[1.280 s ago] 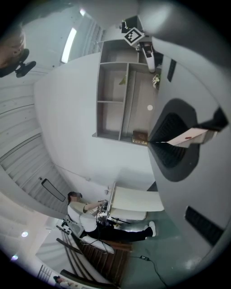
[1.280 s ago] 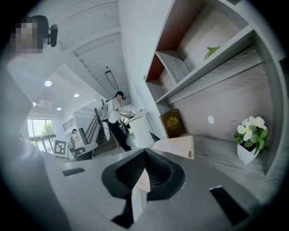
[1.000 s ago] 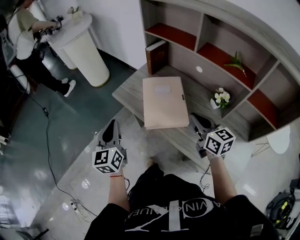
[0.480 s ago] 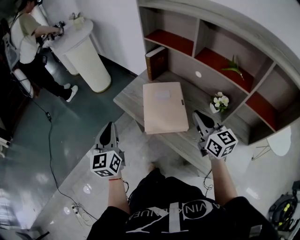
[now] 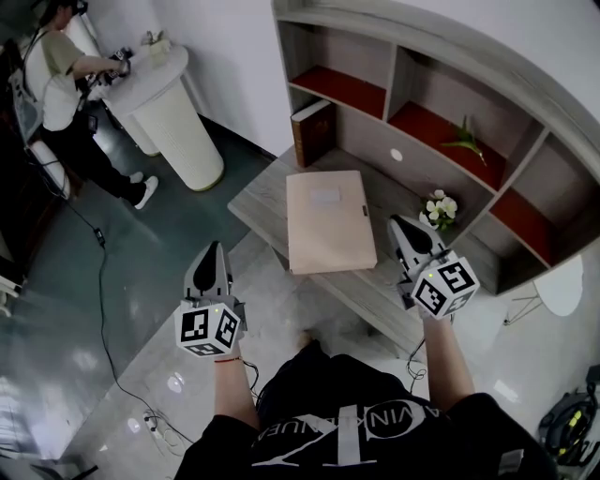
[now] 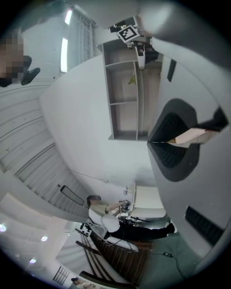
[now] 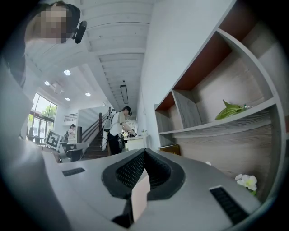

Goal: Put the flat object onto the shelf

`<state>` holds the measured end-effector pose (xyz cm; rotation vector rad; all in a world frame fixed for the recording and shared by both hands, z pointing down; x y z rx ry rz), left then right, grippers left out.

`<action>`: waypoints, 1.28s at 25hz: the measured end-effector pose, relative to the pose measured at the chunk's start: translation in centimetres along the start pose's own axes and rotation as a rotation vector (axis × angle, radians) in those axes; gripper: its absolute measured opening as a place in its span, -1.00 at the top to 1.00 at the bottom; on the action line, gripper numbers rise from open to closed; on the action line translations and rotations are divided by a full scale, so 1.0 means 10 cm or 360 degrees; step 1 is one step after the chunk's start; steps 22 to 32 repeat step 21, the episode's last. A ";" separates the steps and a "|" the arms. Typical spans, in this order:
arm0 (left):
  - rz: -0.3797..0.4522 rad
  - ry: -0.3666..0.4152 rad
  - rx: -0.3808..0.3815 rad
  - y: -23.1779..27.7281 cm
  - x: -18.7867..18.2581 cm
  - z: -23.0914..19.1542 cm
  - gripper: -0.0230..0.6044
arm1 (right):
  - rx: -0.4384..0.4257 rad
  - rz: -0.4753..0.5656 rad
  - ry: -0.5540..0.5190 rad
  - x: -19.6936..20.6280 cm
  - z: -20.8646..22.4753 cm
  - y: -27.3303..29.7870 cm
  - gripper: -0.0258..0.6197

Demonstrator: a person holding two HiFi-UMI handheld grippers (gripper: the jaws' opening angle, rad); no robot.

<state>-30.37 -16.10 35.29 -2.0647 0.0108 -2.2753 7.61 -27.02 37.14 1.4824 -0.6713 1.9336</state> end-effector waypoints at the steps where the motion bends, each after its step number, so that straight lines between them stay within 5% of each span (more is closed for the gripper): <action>1: 0.0006 0.0005 -0.0001 0.00 -0.02 0.00 0.91 | 0.0000 0.0009 -0.0009 -0.02 0.00 0.00 0.89; 32: 0.0087 0.0128 -0.0045 0.01 -0.15 -0.09 0.91 | -0.0019 0.0097 -0.0050 -0.12 -0.01 0.12 0.89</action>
Point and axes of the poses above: the fingertips, and each gripper's own axes: y forward along the fingers, z to its right, x out of its underside, the point moved 8 cm from there along -y, backward along the fingers, and after that the axes turned 6 degrees about y, right-handed, at the moved point
